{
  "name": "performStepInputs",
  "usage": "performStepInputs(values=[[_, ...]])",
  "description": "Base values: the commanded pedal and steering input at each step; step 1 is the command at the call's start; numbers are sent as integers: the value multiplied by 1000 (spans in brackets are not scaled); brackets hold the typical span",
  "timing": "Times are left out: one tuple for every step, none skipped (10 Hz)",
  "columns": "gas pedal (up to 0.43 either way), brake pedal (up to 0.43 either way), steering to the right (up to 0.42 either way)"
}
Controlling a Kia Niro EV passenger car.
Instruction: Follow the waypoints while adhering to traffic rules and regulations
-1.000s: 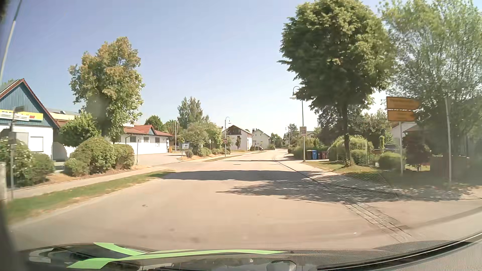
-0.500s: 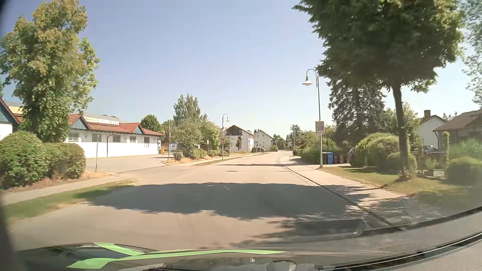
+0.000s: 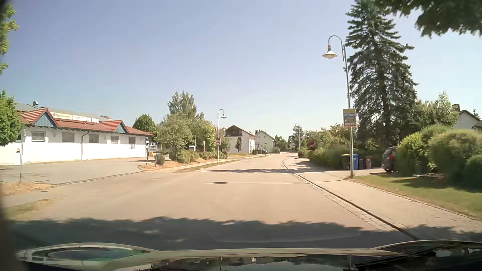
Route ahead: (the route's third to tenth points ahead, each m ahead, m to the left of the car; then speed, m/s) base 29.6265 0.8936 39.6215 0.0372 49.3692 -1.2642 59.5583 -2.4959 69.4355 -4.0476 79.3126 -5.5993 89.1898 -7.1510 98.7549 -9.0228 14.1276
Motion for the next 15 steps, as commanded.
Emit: performStepInputs(values=[[150,0,-5],[150,0,-4],[150,0,-4],[150,0,-4],[150,0,-1],[150,0,3],[150,0,7],[150,0,8],[150,0,8],[150,0,8],[150,0,7],[150,0,7],[150,0,8],[138,0,9],[138,0,10]])
